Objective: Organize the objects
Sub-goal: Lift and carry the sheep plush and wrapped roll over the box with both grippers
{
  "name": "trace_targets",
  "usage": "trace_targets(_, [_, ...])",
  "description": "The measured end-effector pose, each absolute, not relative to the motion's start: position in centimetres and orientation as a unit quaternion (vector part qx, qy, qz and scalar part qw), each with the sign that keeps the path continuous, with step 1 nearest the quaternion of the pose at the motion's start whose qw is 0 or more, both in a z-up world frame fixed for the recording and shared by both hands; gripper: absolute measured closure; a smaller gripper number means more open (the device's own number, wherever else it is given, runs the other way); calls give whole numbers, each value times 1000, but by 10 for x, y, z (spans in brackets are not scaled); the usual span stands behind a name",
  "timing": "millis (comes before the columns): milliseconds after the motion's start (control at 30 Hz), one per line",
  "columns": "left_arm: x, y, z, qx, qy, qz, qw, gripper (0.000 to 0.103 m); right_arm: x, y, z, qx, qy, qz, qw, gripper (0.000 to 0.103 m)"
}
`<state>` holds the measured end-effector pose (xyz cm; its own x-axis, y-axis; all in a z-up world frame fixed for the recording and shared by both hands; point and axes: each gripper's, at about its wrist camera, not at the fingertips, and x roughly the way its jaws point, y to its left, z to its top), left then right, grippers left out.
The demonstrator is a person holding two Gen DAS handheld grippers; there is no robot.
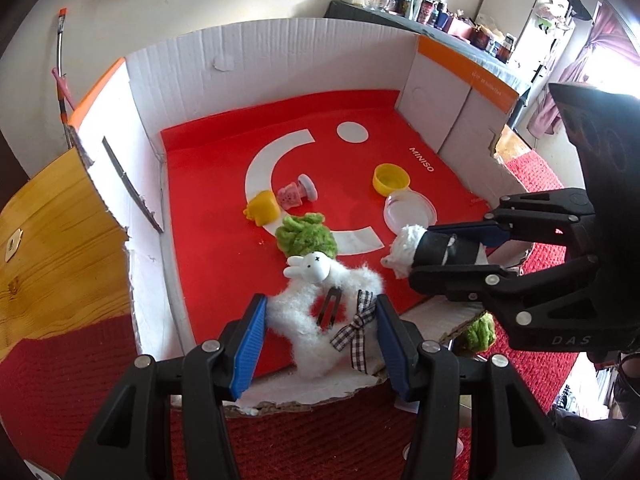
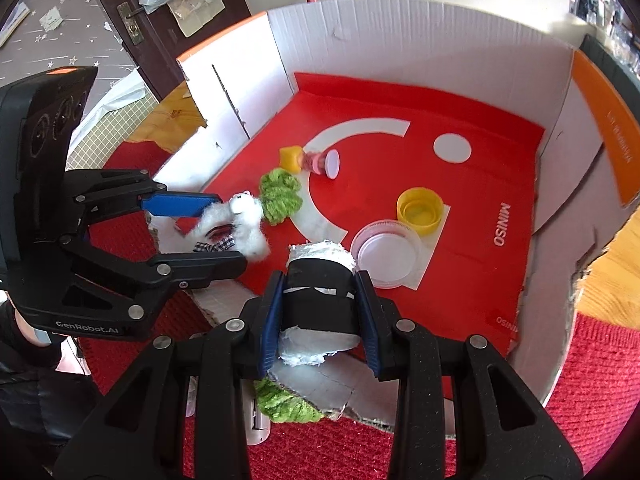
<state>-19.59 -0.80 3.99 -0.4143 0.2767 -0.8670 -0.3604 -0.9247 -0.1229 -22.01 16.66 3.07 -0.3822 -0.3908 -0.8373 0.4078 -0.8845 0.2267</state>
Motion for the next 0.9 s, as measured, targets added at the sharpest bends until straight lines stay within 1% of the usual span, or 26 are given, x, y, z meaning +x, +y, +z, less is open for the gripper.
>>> trace_targets(433, [-209,-6,35,-513,40,837,188,48,-231,172,26,501,11,-836,224,70])
trace_targets(900, [-227,1,29,-490,46,857,155,48,-241,179,25,483,19,-854,196,70])
